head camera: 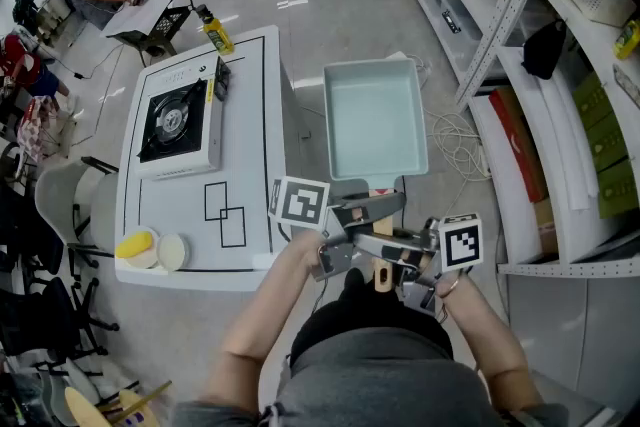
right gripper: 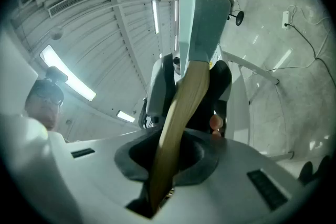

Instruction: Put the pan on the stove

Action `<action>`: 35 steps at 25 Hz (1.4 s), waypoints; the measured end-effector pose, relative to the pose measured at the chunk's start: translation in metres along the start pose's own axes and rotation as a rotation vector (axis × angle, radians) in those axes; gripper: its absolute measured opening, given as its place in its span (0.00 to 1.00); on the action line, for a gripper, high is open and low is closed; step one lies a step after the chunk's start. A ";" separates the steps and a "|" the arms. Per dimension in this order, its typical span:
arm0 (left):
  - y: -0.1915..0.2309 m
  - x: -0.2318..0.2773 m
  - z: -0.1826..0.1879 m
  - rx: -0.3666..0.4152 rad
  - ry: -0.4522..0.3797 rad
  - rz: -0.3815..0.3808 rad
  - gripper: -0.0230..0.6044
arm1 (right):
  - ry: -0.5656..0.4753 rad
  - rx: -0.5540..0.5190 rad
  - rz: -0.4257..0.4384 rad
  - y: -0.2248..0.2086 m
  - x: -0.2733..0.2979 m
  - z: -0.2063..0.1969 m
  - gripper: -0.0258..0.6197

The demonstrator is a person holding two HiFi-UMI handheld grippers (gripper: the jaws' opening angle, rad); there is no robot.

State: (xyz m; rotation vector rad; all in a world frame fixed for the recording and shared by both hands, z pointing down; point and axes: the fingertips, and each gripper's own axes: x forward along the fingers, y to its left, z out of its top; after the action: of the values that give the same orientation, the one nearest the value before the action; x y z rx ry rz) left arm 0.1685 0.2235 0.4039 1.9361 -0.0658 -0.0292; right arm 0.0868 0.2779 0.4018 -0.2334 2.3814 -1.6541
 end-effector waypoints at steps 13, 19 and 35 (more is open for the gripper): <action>-0.001 0.004 0.008 -0.006 -0.019 0.006 0.32 | 0.034 -0.056 -0.001 0.002 -0.003 0.008 0.15; -0.003 0.012 0.014 -0.013 -0.030 -0.007 0.32 | 0.053 -0.032 0.028 0.004 -0.009 0.015 0.18; -0.007 0.031 0.020 0.039 -0.054 0.031 0.32 | 0.089 -0.097 0.042 0.012 -0.027 0.026 0.18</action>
State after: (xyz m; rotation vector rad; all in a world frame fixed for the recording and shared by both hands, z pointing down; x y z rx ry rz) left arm 0.1984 0.2053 0.3908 1.9732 -0.1333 -0.0596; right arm 0.1205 0.2653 0.3846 -0.1284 2.5169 -1.5639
